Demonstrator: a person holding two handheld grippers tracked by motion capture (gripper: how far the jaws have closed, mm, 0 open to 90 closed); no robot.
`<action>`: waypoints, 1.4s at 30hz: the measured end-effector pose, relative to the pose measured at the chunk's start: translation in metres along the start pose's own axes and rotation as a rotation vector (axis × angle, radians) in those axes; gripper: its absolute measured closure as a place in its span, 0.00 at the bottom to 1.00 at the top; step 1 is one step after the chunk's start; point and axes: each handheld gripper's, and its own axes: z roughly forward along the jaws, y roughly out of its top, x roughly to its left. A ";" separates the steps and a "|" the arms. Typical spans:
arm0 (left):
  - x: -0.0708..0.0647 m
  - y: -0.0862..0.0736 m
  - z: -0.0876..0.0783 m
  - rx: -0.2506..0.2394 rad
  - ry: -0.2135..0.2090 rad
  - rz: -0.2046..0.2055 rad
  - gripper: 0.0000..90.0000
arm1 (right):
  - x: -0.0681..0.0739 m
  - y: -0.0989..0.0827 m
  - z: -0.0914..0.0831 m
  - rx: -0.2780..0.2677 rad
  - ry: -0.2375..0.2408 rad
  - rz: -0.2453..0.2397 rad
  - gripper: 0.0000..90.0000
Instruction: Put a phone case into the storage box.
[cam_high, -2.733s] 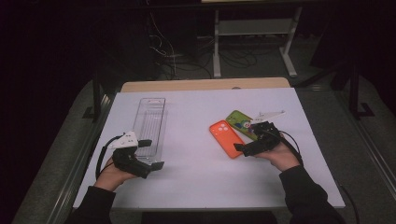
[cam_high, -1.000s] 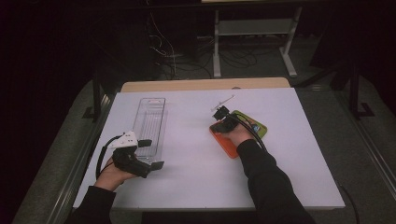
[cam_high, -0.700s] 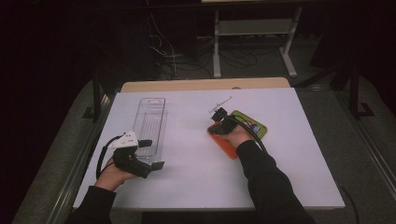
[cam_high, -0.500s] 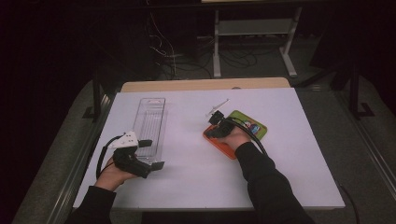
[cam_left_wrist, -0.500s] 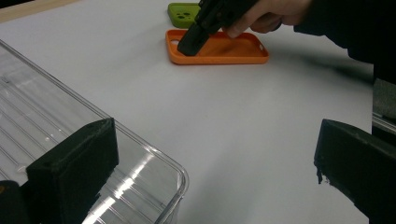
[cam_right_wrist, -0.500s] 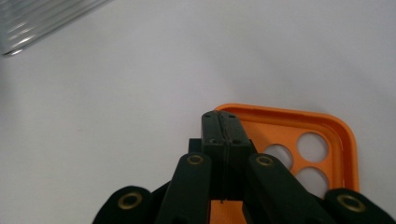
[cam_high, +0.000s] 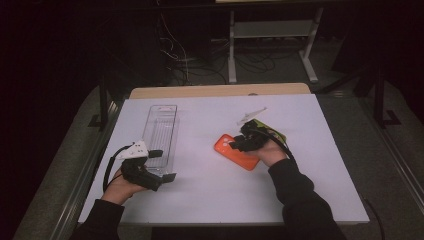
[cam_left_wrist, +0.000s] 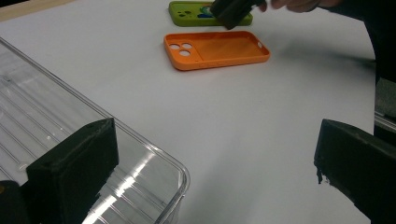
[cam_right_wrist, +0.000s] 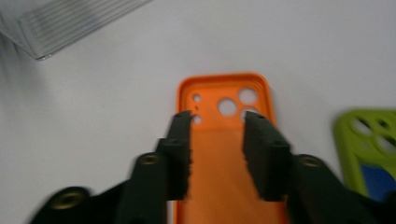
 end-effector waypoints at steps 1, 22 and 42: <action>0.000 0.000 0.000 0.001 0.001 -0.002 0.00 | -0.001 -0.004 -0.005 0.001 -0.007 0.004 0.60; 0.000 0.001 0.000 0.007 0.001 0.013 0.00 | 0.024 -0.109 -0.058 -0.063 -0.049 0.053 0.00; 0.000 0.000 0.002 0.021 -0.001 0.016 0.00 | 0.017 -0.083 -0.073 -0.024 -0.086 0.032 0.00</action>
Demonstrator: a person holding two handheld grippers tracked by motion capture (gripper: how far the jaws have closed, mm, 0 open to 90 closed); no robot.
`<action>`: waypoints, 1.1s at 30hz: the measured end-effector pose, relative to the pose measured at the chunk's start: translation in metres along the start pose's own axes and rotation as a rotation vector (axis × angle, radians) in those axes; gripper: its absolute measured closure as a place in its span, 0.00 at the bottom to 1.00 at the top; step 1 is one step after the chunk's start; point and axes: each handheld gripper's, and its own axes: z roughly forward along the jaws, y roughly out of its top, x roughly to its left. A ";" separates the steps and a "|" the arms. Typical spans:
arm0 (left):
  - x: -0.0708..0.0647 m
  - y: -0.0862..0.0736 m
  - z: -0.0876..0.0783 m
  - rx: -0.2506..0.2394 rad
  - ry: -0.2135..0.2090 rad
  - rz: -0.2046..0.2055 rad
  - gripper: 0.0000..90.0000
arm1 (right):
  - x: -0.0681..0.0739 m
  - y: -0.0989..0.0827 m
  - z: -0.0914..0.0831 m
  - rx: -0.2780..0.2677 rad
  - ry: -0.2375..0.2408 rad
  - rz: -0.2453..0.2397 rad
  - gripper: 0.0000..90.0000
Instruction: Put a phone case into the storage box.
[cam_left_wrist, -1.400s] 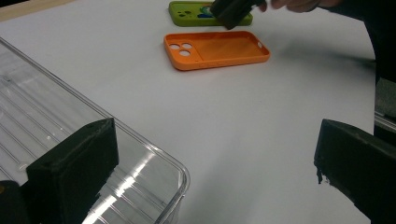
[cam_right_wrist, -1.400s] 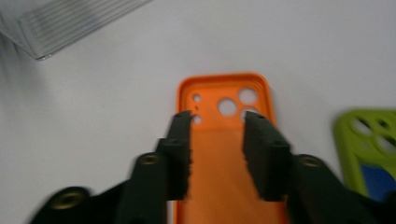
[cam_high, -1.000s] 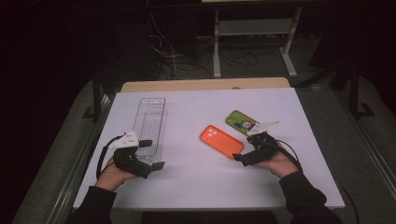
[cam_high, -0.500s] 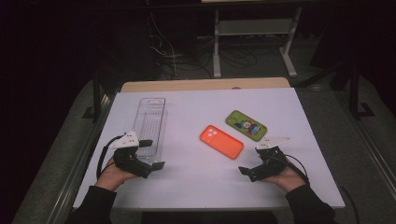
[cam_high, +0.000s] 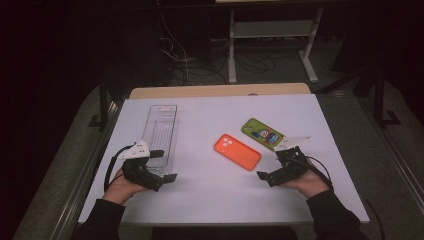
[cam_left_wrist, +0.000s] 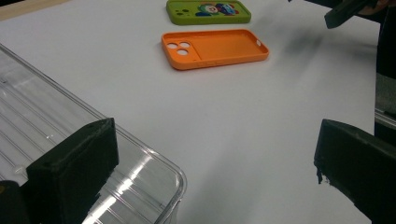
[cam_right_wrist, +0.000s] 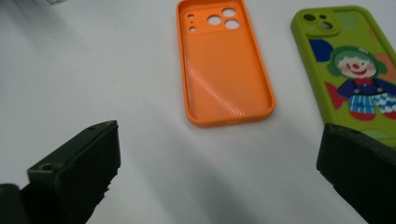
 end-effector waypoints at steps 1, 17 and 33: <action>0.000 0.000 0.000 0.000 0.000 0.000 0.00 | -0.001 0.003 0.000 -0.002 -0.001 -0.008 0.00; 0.000 0.000 0.002 0.001 -0.004 0.001 0.00 | -0.011 0.042 0.012 -0.003 0.010 -0.025 0.00; 0.001 0.000 0.002 0.000 -0.004 -0.001 0.00 | -0.016 0.071 0.036 0.024 0.030 -0.029 0.00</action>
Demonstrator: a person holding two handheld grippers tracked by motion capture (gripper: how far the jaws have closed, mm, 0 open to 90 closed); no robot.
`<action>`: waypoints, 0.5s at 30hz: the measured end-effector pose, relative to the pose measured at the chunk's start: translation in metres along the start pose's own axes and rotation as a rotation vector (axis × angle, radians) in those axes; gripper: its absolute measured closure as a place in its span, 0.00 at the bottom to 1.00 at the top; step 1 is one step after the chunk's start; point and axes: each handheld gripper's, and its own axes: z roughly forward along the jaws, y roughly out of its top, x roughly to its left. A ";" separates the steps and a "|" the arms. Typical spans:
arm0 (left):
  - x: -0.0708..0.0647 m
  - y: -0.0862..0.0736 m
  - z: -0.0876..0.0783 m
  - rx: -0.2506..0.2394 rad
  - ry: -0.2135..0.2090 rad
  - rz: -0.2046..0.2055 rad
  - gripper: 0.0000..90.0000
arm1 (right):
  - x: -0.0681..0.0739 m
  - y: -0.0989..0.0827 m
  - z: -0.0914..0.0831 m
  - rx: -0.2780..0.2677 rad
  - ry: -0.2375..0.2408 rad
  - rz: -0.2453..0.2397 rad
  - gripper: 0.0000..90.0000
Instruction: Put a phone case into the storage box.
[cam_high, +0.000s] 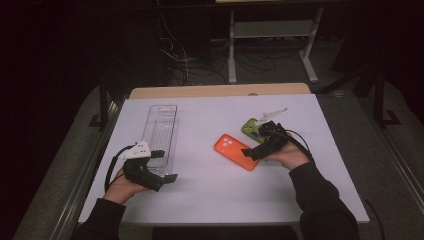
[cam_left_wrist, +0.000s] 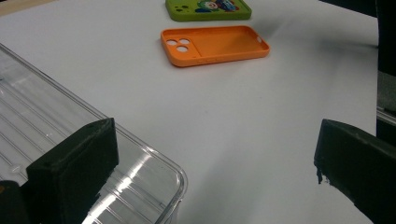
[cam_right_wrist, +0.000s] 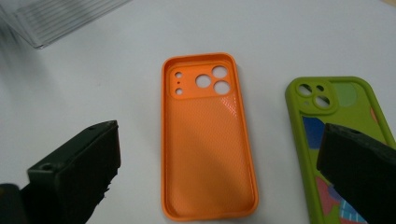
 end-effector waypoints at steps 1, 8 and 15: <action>0.000 0.000 0.000 -0.001 0.000 -0.003 0.00 | 0.000 0.002 0.002 0.000 0.001 -0.001 0.00; 0.000 0.000 0.000 -0.001 0.001 0.001 0.00 | -0.001 0.010 0.013 0.009 0.009 -0.010 0.00; 0.000 0.000 0.000 0.001 0.001 -0.002 0.00 | -0.003 0.011 0.028 0.039 0.015 -0.021 0.00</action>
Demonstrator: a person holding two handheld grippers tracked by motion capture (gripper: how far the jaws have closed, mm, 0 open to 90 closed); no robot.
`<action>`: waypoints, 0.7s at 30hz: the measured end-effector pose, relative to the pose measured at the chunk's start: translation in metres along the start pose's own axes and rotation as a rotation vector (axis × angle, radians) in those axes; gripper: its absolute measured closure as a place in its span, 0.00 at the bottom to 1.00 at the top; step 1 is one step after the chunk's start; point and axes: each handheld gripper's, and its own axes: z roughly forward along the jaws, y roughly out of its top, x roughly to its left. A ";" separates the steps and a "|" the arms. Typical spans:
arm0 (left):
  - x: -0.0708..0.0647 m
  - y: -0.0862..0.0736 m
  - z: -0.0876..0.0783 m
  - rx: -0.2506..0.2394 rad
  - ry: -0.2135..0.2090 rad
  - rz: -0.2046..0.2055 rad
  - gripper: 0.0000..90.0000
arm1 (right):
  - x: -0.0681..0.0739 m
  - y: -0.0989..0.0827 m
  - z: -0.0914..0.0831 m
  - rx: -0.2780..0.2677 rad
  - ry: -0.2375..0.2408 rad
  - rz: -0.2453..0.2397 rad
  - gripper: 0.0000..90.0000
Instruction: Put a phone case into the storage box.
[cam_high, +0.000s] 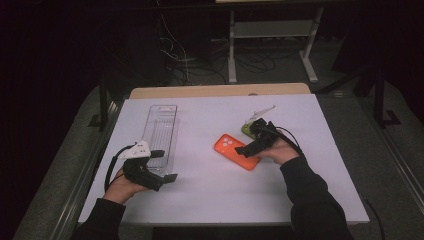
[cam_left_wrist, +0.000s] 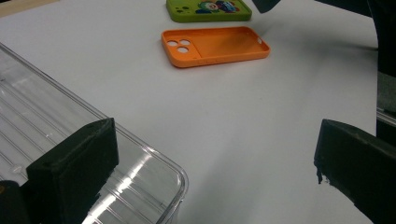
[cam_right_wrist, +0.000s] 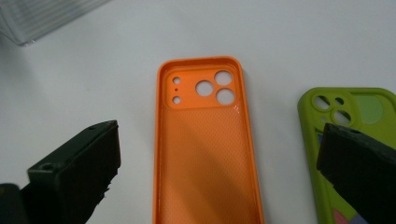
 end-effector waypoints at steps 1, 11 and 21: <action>0.000 0.000 0.000 0.000 -0.001 0.001 0.00 | 0.000 0.000 0.002 0.006 -0.001 0.001 0.00; 0.000 0.000 0.001 -0.003 -0.003 -0.003 0.00 | 0.000 -0.004 0.022 0.053 -0.007 -0.023 0.00; 0.000 0.000 0.001 -0.008 -0.005 -0.013 0.00 | 0.002 -0.006 0.047 0.091 0.008 -0.043 0.01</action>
